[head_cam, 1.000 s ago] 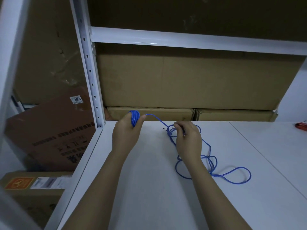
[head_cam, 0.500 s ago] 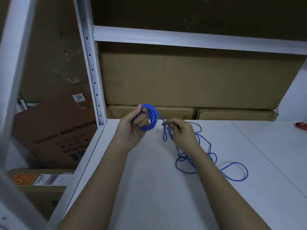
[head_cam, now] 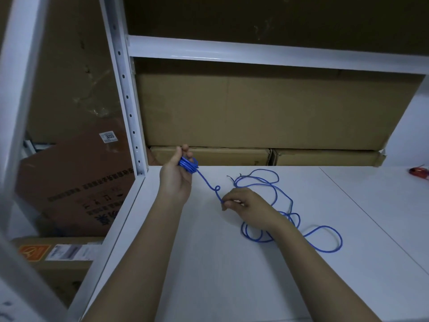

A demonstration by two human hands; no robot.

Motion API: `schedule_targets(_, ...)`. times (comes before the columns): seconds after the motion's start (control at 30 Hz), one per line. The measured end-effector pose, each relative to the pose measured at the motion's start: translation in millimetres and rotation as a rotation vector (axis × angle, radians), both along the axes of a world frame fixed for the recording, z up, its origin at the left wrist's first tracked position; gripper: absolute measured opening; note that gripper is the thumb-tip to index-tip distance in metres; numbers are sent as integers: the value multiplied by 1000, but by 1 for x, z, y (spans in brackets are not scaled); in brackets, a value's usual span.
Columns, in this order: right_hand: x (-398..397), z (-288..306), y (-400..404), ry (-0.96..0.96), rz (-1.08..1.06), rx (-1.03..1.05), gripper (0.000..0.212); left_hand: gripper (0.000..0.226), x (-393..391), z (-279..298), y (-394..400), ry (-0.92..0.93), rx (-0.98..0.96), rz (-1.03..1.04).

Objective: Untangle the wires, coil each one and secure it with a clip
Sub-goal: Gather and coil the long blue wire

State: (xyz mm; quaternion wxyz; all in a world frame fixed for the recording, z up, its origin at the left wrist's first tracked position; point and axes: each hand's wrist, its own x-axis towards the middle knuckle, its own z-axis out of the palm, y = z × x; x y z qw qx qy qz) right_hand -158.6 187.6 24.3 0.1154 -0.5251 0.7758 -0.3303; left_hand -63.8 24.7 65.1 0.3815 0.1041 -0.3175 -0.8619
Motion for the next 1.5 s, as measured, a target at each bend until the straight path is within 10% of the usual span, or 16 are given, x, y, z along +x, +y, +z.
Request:
schedule_targets(0.47,11,26,-5,-556,-155,-350,40,21,-18,-24,22,-577,-1048,267)
schedule_targets(0.8,-2,36,-7,-853,-384,-540,42,22,-19,-23,13,-805,-1463,343)
schedule_targets(0.97,-21,40,-9,-1035,-366,-457,41,14,-14,-16,12,-793,-1433,22)
schedule_targets(1.23,-50,64,-1,-262,-83,-86,13,6,-5,-5,0,-659,-1393,-49)
schedule_targets(1.4,-52,55,-22,806,-38,37,14,16,-14,9,3,-569,-1256,105)
schedule_targets(1.5,-33,65,-32,701,-82,233,19,12,-18,12,-2,-567,-1125,270)
